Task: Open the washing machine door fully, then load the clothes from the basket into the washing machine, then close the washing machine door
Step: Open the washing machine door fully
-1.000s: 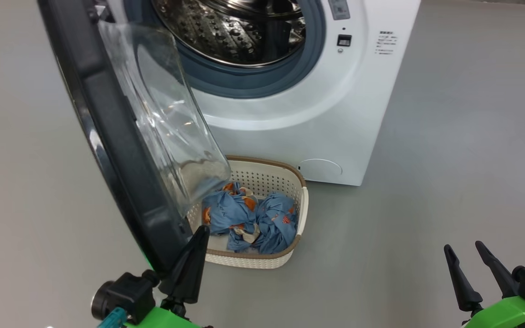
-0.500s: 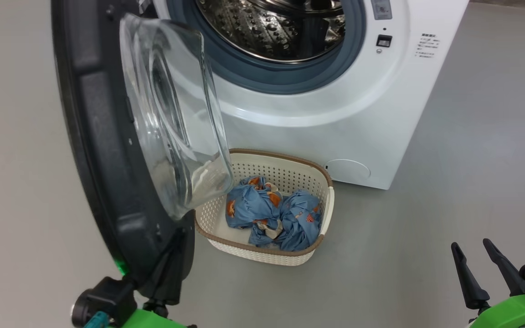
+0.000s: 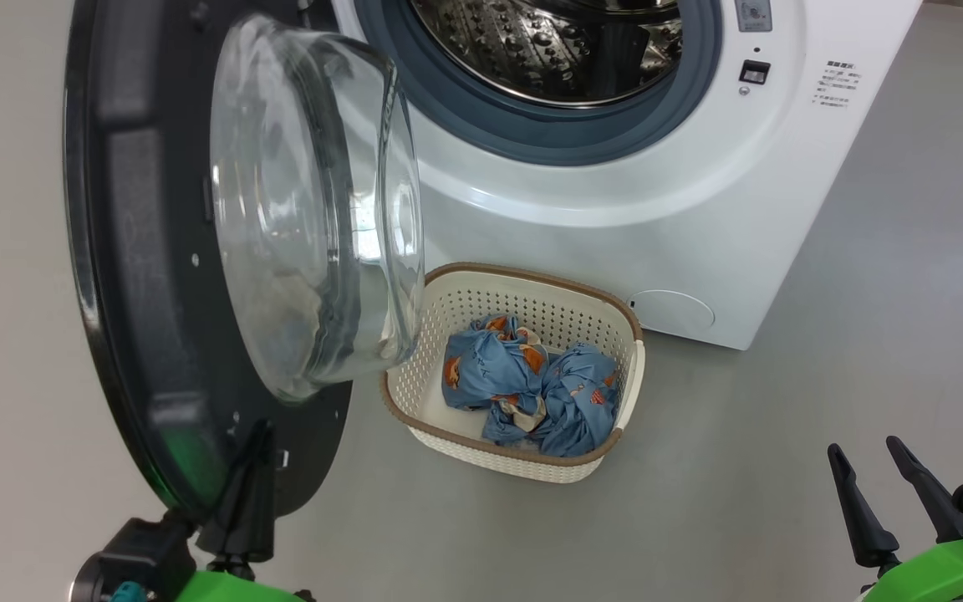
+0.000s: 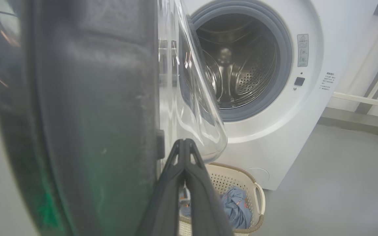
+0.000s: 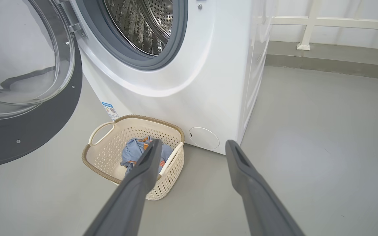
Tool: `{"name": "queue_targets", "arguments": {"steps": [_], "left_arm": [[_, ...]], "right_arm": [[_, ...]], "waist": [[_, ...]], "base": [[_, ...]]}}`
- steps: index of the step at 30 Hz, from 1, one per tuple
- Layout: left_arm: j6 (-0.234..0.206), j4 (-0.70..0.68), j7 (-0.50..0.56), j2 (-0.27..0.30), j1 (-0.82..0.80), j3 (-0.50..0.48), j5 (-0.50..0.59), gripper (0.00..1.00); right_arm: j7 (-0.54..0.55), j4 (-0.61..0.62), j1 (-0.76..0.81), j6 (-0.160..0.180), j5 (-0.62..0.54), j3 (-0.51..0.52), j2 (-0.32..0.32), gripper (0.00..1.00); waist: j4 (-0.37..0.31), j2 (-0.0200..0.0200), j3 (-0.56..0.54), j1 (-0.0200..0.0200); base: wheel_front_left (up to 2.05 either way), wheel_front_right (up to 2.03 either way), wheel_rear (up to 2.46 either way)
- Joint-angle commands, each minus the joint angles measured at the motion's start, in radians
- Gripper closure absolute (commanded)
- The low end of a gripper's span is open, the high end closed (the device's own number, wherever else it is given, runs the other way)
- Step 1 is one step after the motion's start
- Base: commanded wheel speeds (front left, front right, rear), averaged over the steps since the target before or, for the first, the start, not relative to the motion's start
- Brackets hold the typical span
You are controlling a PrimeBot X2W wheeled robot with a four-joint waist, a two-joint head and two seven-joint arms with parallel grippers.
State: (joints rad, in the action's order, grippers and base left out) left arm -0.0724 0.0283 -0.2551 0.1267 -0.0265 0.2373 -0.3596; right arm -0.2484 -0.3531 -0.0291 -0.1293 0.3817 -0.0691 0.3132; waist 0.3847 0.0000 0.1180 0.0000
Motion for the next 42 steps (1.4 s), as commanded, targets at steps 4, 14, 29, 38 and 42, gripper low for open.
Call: {"name": "queue_targets", "arguments": {"steps": [4, 14, 29, 38, 42], "left_arm": [[-0.026, -0.025, -0.004, 0.035, -0.009, -0.068, -0.010, 1.00], [-0.048, 0.001, -0.005, 0.064, -0.032, -0.133, -0.028, 1.00], [-0.062, 0.094, -0.006, 0.111, -0.119, -0.258, -0.046, 1.00], [-0.041, 0.181, -0.007, 0.125, -0.170, -0.337, -0.028, 1.00], [-0.025, 0.223, -0.007, 0.131, -0.195, -0.368, -0.012, 1.00]], "right_arm": [[-0.013, 0.023, -0.006, -0.001, -0.006, -0.022, 0.022, 0.00], [-0.013, 0.023, -0.009, -0.001, -0.006, -0.023, 0.023, 0.00], [-0.013, 0.026, -0.020, -0.001, -0.008, -0.011, 0.029, 0.00], [-0.013, 0.027, -0.026, -0.001, -0.010, -0.011, 0.035, 0.00], [-0.013, 0.029, -0.030, -0.001, -0.010, -0.011, 0.037, 0.00]], "waist": [[0.009, 0.0000, 0.004, 0.0000], [0.010, 0.0000, 0.012, 0.0000], [0.005, 0.0000, 0.039, 0.0000], [0.007, 0.0000, 0.051, 0.0000], [0.008, 0.0000, 0.055, 0.0000]], "base": [[0.00, 0.00, 0.00], [0.00, 0.00, 0.00], [0.00, 0.00, 0.00], [0.00, 0.00, 0.00], [0.00, 0.00, 0.00]]}}
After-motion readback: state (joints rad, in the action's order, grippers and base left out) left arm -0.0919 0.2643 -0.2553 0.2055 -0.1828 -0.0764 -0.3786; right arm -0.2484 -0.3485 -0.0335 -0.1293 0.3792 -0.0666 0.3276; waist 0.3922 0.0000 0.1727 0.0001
